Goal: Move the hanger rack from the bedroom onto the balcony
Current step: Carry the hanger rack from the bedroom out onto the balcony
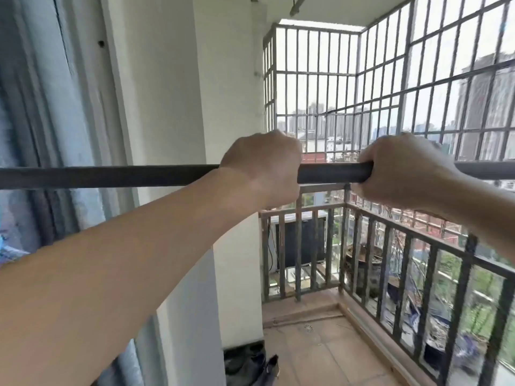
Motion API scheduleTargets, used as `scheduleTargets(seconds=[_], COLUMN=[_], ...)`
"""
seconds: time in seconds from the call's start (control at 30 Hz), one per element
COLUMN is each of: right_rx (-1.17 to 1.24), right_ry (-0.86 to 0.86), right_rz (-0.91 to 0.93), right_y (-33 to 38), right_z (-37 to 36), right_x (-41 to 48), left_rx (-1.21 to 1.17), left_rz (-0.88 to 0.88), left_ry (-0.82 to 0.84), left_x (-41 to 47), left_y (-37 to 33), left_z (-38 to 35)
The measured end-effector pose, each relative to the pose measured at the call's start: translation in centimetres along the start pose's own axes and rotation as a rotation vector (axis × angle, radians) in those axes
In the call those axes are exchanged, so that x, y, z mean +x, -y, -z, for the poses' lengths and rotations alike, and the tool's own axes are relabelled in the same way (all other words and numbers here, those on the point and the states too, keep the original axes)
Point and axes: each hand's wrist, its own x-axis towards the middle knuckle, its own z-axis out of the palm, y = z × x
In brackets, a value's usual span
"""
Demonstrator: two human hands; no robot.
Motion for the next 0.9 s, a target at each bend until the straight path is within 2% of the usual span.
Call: scheduleTargets(seconds=[0.3,0.63,0.9], right_rx=[0.007,-0.064,-0.052], right_ry=[-0.036,-0.065,-0.004], right_rz=[-0.024,-0.052,-0.105], right_y=[-4.7,-8.5,-13.4], right_z=[2.9,3.9,4.7], right_x=[-2.2,-2.7,-5.6], left_rx=[0.013,-0.097,-0.125], left_rz=[-0.037,-0.081,-0.157], left_ry=[-0.059,-0.080,-0.056], left_x=[0.9,3.0,3.5], left_y=[-5.2,-8.3,-13.9], left_z=[1.4,0.7,0.6])
